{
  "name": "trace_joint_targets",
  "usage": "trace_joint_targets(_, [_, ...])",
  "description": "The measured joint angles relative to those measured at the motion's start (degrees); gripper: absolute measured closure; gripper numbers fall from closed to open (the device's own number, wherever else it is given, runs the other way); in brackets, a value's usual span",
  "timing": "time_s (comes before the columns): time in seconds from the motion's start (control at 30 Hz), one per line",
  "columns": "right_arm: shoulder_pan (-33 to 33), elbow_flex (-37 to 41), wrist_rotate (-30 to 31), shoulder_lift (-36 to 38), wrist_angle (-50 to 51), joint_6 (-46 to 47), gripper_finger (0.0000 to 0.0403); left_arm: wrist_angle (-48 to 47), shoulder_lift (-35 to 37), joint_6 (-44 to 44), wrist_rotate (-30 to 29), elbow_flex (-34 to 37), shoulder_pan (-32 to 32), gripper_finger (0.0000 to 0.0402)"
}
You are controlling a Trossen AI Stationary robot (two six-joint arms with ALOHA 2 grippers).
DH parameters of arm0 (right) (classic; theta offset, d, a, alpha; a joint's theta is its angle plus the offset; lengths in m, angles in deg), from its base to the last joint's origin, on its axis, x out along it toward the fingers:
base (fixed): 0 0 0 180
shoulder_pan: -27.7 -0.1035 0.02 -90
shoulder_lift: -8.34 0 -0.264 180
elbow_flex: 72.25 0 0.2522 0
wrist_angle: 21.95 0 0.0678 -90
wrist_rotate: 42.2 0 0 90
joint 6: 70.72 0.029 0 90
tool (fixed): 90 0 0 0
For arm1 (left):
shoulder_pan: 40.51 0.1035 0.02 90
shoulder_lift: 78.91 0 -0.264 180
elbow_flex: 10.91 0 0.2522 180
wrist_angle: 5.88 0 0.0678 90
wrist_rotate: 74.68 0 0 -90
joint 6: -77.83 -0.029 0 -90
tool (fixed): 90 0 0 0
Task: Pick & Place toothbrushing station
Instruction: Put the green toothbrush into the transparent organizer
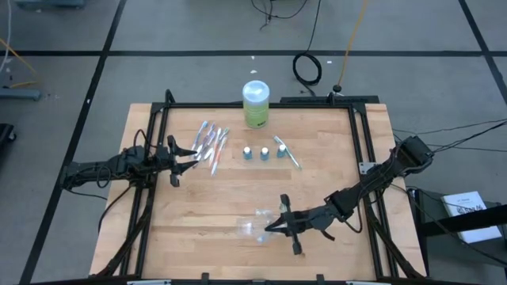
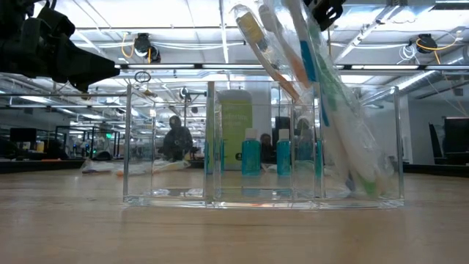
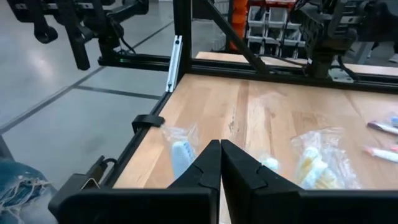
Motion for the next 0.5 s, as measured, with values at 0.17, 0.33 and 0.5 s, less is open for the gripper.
trace_joint_targets(0.17, [0.0, 0.04, -0.1, -0.01, -1.64, -0.79, 0.0403, 0.0, 0.02, -0.02, 0.0, 0.0, 0.0, 0.0236])
trace_joint_targets(0.33, [0.0, 0.04, -0.12, -0.06, -1.84, -1.36, 0.0403, 0.0, 0.01, -0.02, 0.0, 0.0, 0.0, 0.0236])
trace_joint_targets(0.5, [-1.12, 0.04, -0.21, 2.5, -5.68, -6.56, 0.0403, 0.0, 0.02, -0.02, 0.0, 0.0, 0.0, 0.0236])
